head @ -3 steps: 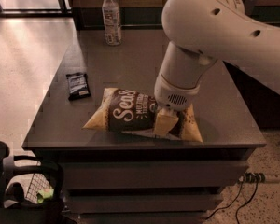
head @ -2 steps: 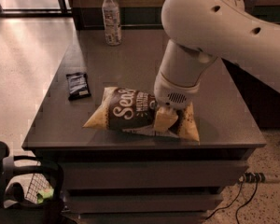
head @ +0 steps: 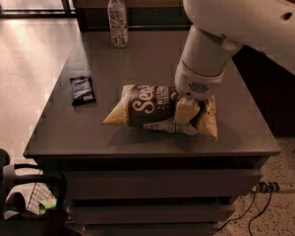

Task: Move brown chip bag near blue plastic bottle

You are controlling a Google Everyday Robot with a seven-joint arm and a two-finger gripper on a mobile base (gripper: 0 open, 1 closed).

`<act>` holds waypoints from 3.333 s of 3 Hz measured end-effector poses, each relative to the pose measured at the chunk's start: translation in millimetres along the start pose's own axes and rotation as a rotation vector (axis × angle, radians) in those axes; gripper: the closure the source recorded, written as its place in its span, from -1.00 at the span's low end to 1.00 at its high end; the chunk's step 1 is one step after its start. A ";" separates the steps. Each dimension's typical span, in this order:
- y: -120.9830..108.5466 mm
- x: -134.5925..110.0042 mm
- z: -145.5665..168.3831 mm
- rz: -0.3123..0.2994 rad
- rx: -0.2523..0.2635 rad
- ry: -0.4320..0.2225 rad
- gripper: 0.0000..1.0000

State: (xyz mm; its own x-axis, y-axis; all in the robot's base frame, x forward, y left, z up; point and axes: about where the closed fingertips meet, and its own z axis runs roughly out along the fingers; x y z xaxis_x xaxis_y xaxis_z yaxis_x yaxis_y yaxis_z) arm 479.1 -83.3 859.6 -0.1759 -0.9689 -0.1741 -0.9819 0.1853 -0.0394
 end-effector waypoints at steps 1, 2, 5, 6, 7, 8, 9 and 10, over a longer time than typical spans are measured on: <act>-53.5 33.0 -45.3 0.115 0.141 0.021 1.00; -92.4 56.4 -72.1 0.183 0.234 0.033 1.00; -247.2 72.0 -119.9 0.263 0.438 0.032 1.00; -289.8 54.7 -130.7 0.230 0.537 -0.035 1.00; -319.3 31.4 -126.7 0.184 0.609 -0.141 1.00; -319.3 31.4 -126.5 0.184 0.608 -0.141 1.00; -340.1 14.3 -101.3 0.143 0.638 -0.156 1.00; -357.5 -4.7 -68.8 0.106 0.667 -0.195 1.00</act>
Offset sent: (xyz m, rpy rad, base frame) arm 0.0948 -0.1094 0.0854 -0.0693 -0.2461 -0.2920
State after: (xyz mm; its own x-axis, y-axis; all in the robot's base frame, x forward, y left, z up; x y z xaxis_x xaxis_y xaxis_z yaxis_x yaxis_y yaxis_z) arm 826.1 -156.3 942.2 -0.1912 -0.9046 -0.3808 -0.6967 0.3984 -0.5966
